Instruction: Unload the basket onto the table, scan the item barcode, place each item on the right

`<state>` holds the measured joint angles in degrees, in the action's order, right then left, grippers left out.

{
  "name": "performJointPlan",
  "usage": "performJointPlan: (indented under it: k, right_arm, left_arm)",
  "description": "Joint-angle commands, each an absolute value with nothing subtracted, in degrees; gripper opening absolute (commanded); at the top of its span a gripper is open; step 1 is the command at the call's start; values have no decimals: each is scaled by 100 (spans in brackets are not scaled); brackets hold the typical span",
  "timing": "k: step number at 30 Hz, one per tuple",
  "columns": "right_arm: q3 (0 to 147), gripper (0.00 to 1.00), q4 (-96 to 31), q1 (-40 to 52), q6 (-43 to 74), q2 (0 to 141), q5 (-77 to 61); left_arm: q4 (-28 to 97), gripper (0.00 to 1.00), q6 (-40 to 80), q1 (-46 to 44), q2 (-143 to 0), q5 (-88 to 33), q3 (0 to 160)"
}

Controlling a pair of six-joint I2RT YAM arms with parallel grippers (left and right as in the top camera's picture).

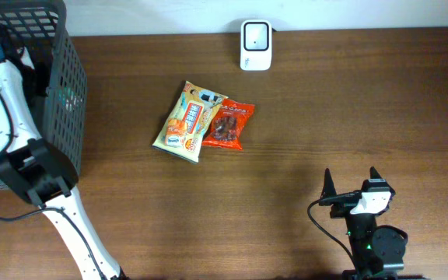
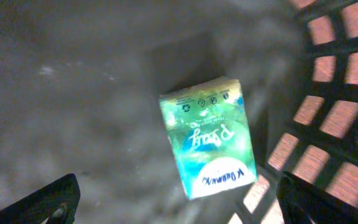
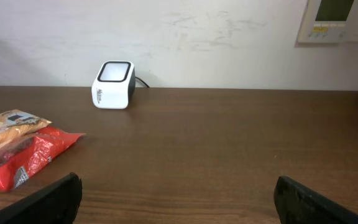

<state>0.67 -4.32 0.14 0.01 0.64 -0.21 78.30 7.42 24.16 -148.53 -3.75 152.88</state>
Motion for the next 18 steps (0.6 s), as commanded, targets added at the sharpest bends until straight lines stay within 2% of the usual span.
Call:
performJointPlan:
  k: [1, 6, 9, 11, 13, 15, 18]
  right_arm:
    - [32, 99, -469, -8, 25, 36, 27]
    - [32, 98, -469, -8, 27, 36, 27]
    - [32, 98, -469, -8, 25, 36, 27]
    - [32, 98, -469, -8, 25, 36, 27]
    - [32, 98, -469, -8, 25, 36, 27]
    - [32, 98, -469, -8, 25, 36, 27]
    - [32, 98, -469, -8, 25, 36, 27]
  left_arm:
    - [7782, 99, 928, 2320, -15205, -60, 15283]
    - [7684, 100, 967, 2303, -15386, -64, 15279]
    - [7620, 92, 963, 2303, -15485, -102, 15279]
    - [7592, 84, 961, 2303, -15570, -272, 15279]
    - [7555, 63, 961, 2300, -15655, -410, 15279]
    - [7544, 48, 961, 2303, -15690, -405, 15279]
    - [7544, 29, 958, 2309, -15690, -403, 15281]
